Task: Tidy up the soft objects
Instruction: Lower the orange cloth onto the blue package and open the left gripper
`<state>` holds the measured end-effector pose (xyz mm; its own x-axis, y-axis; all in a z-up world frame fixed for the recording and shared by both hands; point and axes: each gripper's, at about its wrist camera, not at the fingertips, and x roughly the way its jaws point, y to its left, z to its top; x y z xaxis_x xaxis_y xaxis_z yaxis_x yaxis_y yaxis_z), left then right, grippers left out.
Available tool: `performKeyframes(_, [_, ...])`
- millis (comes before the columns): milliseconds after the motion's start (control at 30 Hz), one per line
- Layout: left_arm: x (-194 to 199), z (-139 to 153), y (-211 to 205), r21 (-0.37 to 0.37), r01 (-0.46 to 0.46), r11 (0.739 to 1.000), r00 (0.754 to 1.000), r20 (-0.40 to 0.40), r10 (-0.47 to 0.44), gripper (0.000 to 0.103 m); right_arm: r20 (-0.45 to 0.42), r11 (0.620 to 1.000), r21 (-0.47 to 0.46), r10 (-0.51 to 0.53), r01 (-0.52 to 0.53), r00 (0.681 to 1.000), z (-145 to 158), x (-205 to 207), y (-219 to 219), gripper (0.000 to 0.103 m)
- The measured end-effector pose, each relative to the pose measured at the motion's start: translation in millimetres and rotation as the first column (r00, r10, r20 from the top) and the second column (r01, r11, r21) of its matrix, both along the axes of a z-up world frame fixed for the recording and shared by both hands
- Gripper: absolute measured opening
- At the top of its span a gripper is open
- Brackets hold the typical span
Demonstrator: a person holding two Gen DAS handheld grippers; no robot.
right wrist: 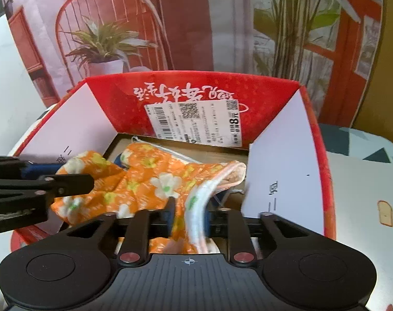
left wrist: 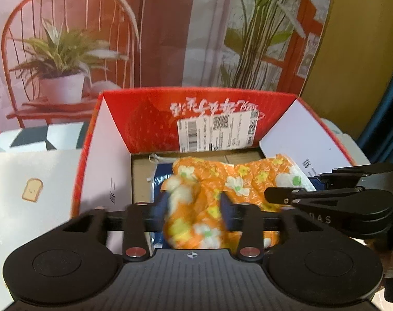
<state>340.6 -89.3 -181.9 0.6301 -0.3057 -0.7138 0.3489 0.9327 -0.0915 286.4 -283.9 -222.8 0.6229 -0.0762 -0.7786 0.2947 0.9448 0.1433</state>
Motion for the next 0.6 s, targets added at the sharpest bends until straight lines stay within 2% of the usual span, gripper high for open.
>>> performKeyframes(67, [-5.3, 6.1, 1.7, 0.0, 0.002, 1.0, 1.0, 0.025, -0.002, 0.069, 0.009, 1.0, -0.025, -0.005, 0.005, 1.0, 2.7, -2.4, 2.5, 0.033])
performKeyframes(100, [-8.0, 9.2, 2.9, 0.0, 0.002, 1.0, 0.999, 0.036, -0.002, 0.073, 0.016, 0.999, -0.033, -0.005, 0.005, 1.0, 4.7, -4.1, 4.1, 0.041])
performKeyframes(133, [-11.0, 12.4, 4.2, -0.001, -0.001, 1.0, 0.999, 0.046, 0.002, 0.08, 0.03, 0.999, -0.035, -0.004, 0.005, 1.0, 7.2, -6.6, 5.5, 0.054])
performKeyframes(167, [-14.5, 15.5, 5.9, -0.003, -0.005, 1.0, 0.998, 0.057, 0.006, 0.089, 0.045, 0.999, -0.035, -0.005, 0.007, 0.999, 10.1, -9.7, 7.3, 0.061])
performKeyframes(233, [-22.5, 21.9, 10.4, -0.008, -0.01, 1.0, 0.997, 0.081, 0.011, 0.096, 0.068, 0.999, -0.043, -0.004, 0.007, 0.998, 16.3, -15.5, 11.1, 0.078])
performKeyframes(267, [-27.2, 24.9, 13.4, -0.013, -0.011, 1.0, 0.996, 0.093, 0.012, 0.097, 0.076, 0.999, -0.049, 0.001, 0.003, 0.997, 19.4, -18.5, 13.1, 0.082])
performKeyframes(333, [-36.7, 30.3, 20.0, -0.024, -0.011, 1.0, 0.994, 0.109, 0.014, 0.098, 0.101, 0.998, -0.067, 0.007, -0.001, 0.995, 25.6, -26.5, 18.9, 0.102])
performKeyframes(600, [-83.1, 41.7, 46.7, -0.026, -0.043, 0.999, 0.987, 0.156, 0.047, 0.1, 0.175, 0.998, -0.065, -0.015, 0.027, 0.984, 39.7, -63.8, 36.1, 0.103])
